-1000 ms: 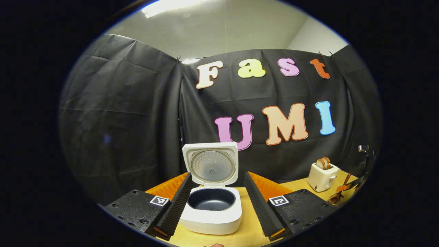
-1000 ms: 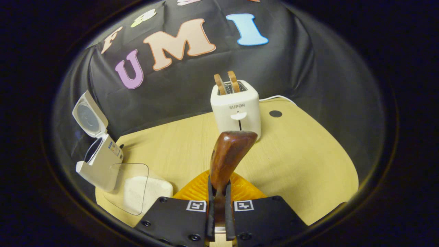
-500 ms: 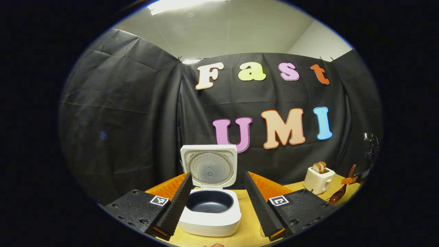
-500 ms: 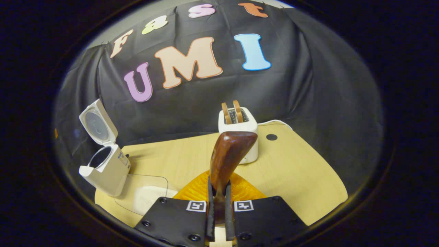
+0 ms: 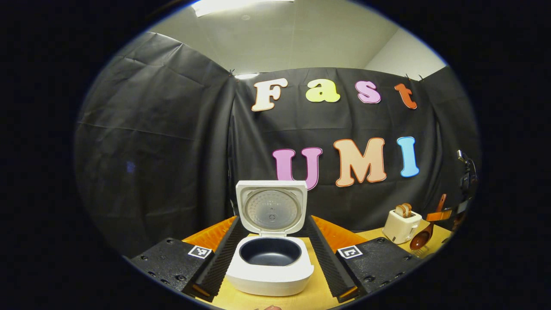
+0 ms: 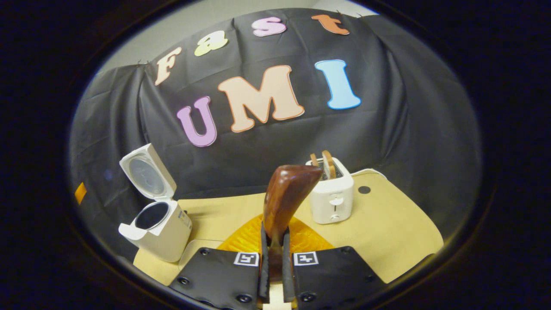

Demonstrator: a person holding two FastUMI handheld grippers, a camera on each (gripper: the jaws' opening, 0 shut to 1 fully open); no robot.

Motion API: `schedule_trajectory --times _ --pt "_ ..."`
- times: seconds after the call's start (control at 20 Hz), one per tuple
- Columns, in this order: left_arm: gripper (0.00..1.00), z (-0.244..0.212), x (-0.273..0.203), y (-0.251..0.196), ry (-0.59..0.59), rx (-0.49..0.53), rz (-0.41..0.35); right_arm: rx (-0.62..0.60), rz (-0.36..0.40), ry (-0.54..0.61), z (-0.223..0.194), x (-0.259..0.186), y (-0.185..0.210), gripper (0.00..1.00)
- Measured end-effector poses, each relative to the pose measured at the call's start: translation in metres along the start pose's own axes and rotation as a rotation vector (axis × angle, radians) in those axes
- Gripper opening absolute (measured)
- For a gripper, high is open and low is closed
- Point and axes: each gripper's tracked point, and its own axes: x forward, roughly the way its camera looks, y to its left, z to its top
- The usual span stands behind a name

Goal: Close the left gripper, press the button to open the rice cooker; take a wooden spoon from the chopstick holder with the right hand, scoop a spoonful of rice and pour it into the rice cooker, then put the wooden spoon back into the chopstick holder.

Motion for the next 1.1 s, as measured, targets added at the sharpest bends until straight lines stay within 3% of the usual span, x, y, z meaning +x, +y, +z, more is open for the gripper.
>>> schedule_trajectory --times 0.3,0.6,1.1 --pt "0.91 -0.006 -0.003 0.025 0.012 0.001 0.024 -0.033 0.058 0.018 -0.02 0.011 0.056 0.14" --pt "0.9 -0.012 -0.006 0.047 0.027 0.017 0.034 -0.101 0.062 0.062 -0.063 0.031 0.095 0.14" --pt "0.9 -0.025 -0.011 0.088 0.057 0.028 0.052 -0.236 -0.022 0.093 -0.125 0.058 0.12 0.14"
